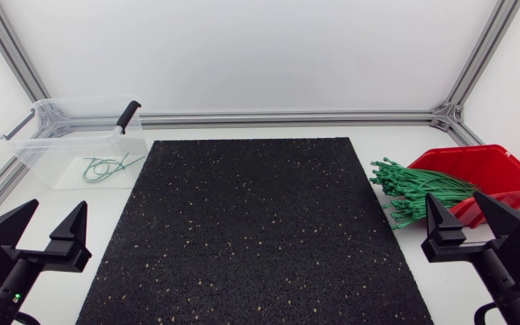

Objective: Take a green cable tie from the red box, thread the tail through the head to close it, then place it in the transparent bin on the left.

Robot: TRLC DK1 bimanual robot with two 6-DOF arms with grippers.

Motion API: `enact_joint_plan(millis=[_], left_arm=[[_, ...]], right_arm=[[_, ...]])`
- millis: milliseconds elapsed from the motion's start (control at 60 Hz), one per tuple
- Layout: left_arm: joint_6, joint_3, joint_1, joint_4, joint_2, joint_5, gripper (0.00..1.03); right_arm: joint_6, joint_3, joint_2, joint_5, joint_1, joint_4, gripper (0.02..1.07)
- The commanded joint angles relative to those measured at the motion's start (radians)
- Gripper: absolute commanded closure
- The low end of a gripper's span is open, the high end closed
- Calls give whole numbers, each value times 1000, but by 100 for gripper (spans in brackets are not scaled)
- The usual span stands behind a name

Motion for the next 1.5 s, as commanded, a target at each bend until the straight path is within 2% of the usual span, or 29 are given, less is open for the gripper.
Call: enact_joint_plan(millis=[0,383,617,867,1300,1483], left_arm=[[-18,-38,5,-24,-10,0,4],[-18,-38,5,-24,-8,0,4],[-18,-38,4,-24,-8,0,4],[-18,-38,4,-24,-10,0,4],[-18,-38,4,-24,-8,0,4],[-18,-38,4,-24,-8,0,4]], right_arm=[[10,-19,-12,2,4,13,6],[15,53,-9,2,0,5,6],[15,185,34,3,-10,-38,6],[15,392,226,16,-22,-70,6],[47,806,629,-17,-137,-300,7],[19,970,781,-109,-183,-478,7]])
